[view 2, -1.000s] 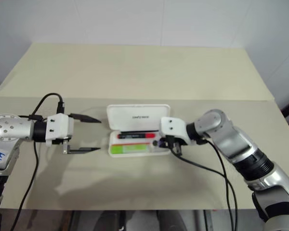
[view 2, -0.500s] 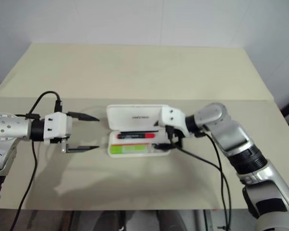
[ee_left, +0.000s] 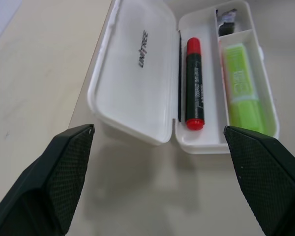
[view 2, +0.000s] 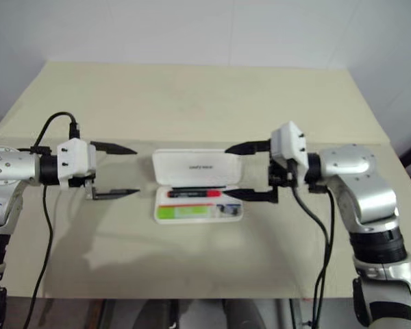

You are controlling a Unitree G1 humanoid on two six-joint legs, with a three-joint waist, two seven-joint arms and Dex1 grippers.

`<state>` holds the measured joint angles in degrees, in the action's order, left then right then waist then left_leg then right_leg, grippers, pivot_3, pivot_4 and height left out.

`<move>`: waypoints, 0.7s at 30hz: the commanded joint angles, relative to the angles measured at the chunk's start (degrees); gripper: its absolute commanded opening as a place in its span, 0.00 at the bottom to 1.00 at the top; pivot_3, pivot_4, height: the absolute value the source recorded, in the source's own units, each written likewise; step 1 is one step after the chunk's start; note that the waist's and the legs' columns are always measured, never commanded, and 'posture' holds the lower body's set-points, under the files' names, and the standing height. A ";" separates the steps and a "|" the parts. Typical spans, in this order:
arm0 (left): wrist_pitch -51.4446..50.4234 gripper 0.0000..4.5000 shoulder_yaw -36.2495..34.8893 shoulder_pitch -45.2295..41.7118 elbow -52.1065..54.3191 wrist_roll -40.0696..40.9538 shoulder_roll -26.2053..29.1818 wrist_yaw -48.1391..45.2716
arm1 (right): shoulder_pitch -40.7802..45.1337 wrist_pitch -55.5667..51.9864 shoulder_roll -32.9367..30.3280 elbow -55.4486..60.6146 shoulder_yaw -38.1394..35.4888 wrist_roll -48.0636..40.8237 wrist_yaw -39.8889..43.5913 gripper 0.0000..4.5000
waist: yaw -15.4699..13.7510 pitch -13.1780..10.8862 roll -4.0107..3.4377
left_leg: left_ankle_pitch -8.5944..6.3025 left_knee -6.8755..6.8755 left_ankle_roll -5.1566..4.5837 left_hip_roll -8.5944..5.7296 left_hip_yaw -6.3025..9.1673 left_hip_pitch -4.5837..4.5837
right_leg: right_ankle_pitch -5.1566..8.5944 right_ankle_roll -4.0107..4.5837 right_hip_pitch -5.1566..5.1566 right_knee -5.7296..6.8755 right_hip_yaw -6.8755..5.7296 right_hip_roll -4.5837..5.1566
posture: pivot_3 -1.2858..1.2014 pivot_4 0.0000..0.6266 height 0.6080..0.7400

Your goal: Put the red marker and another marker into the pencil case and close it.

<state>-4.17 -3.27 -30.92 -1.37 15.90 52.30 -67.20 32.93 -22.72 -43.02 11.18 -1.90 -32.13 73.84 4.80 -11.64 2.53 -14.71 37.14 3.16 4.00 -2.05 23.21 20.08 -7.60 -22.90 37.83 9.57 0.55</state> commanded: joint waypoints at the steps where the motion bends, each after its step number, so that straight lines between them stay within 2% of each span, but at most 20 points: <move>1: -1.33 1.00 -3.11 -2.18 -1.52 2.47 0.24 0.30 | -3.37 -0.86 -3.17 2.82 -4.54 -2.35 0.43 1.00 | -0.06 0.00 0.00 | 0.00 0.00 0.00 0.00 0.00 -0.01 | 0.00 0.00 0.00 -0.01 0.00 0.00 | 0.52 0.24 1.00; 3: -2.29 1.00 -3.77 -2.59 -2.24 3.32 0.21 0.09 | -5.95 -1.74 -4.45 3.60 -6.62 -3.50 -0.05 1.00 | -0.03 0.00 0.00 | 0.00 0.00 0.00 0.00 0.00 -0.01 | 0.00 0.00 0.01 -0.02 0.00 0.00 | 0.52 0.24 1.00; 6: -3.47 0.86 -4.90 -2.30 -2.98 4.50 0.13 0.07 | -7.54 -2.07 -4.90 4.26 -8.63 -4.49 -1.33 1.00 | 0.17 0.00 0.00 | 0.00 0.01 0.00 -0.01 -0.02 -0.01 | 0.00 -0.01 0.02 -0.01 0.02 0.00 | 0.52 0.24 1.00; 17: -4.81 0.04 -5.77 1.41 -4.13 4.78 0.74 -1.04 | -5.51 -1.83 -3.44 3.96 -8.36 -5.18 -4.33 1.00 | 0.01 0.00 0.00 | 0.02 0.01 0.04 -0.01 -0.02 -0.04 | -0.01 -0.03 0.04 0.00 0.04 0.00 | 0.52 0.24 1.00; 18: -4.83 0.01 -5.78 1.41 -4.18 4.78 0.58 -0.91 | -5.39 -1.83 -3.37 3.93 -8.24 -5.15 -4.49 1.00 | 0.01 0.00 0.00 | 0.02 0.01 0.04 -0.01 -0.02 -0.04 | -0.01 -0.03 0.04 0.00 0.04 0.00 | 0.52 0.24 1.00; 21: -5.27 0.01 -5.68 1.10 -4.36 4.39 -0.63 1.09 | -4.99 -1.79 -3.28 3.74 -8.24 -5.19 -4.90 1.00 | -0.04 0.00 0.00 | 0.02 0.01 0.04 -0.01 -0.02 -0.04 | -0.01 -0.03 0.03 0.00 0.04 0.00 | 0.52 0.24 1.00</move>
<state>-9.36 -7.44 -29.34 -5.83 19.81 51.84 -67.10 26.82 -24.99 -46.35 13.43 -9.28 -35.99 69.40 4.77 -11.63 2.54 -14.69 37.15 3.20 3.99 -2.07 23.17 20.07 -7.63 -22.87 37.84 9.60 0.55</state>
